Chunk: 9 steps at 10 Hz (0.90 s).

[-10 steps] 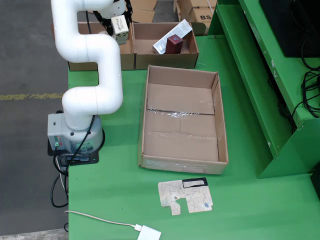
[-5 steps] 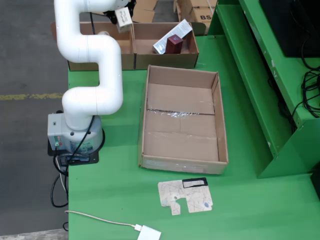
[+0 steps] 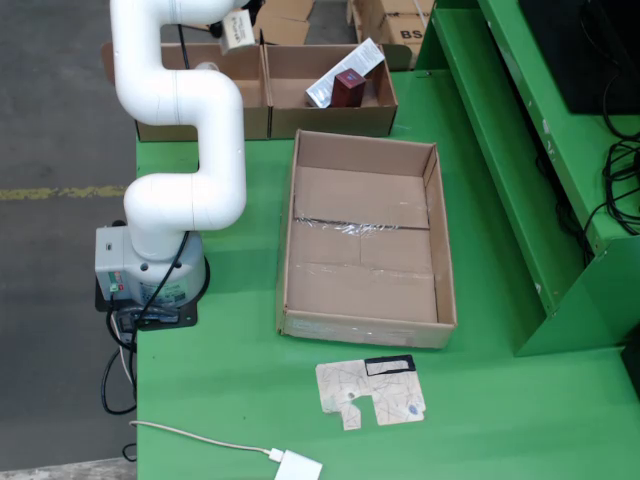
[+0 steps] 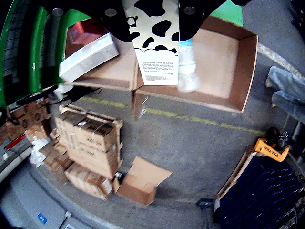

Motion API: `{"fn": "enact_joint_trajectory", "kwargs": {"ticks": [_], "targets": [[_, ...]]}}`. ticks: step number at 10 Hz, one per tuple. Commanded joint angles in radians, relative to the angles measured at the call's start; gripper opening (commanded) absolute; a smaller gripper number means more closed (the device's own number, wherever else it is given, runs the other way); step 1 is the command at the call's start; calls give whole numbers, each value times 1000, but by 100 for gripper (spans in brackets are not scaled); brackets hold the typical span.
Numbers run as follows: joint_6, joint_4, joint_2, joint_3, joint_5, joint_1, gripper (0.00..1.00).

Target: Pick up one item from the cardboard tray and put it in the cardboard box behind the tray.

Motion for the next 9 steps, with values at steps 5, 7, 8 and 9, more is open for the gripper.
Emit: {"fn": "enact_joint_trajectory", "kwargs": {"ticks": [5,7,8,9], "targets": [[15,-286,-13,21,76,-53,0],[14,-274,-33,21,80,-62,0],[21,-272,-37,21,76,-59,0],[29,-264,-37,21,72,-52,0]]}}
